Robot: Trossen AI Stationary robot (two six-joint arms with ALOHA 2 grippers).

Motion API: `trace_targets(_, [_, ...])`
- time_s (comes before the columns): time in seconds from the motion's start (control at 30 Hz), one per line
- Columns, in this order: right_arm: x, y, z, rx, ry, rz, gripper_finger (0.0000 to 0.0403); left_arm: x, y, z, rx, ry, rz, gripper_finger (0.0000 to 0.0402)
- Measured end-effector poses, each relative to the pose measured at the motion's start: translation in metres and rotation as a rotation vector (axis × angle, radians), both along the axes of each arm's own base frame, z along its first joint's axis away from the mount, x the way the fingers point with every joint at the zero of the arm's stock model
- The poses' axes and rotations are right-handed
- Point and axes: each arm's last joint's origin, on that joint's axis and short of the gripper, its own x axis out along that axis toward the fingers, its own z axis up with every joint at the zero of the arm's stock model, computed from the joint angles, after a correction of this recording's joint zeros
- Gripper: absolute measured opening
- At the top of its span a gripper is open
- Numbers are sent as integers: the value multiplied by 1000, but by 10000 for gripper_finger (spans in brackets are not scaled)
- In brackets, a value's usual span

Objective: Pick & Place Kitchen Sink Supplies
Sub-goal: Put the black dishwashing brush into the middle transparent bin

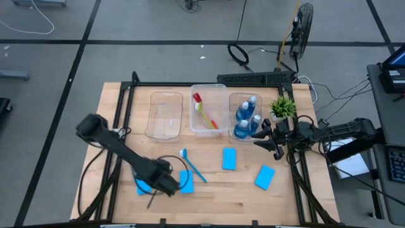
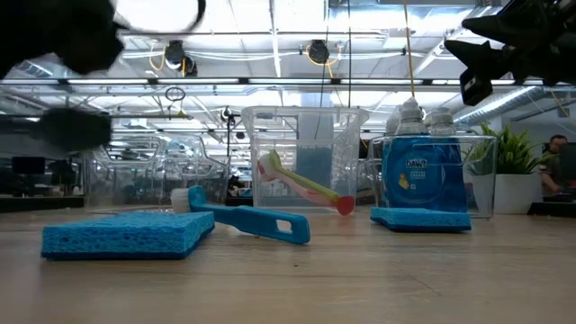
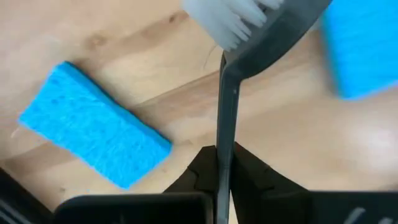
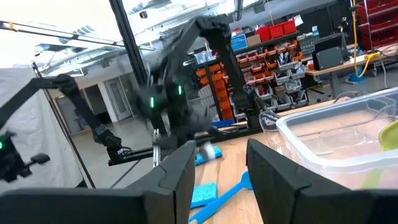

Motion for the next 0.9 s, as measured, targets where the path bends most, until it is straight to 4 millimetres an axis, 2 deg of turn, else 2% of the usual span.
trace_targets(0.23, [0,0,-1,-2,11,0,130,-27,25,80,-13,-362,34,20])
trace_targets(0.4, [0,0,-1,-2,13,0,130,-51,47,126,35,-661,-14,20])
trace_targets(0.63, [0,0,-1,-2,11,0,130,-73,68,171,180,-1041,-197,20])
trace_targets(0.9, [0,0,-1,-2,10,0,130,-74,73,211,318,-1418,-429,20])
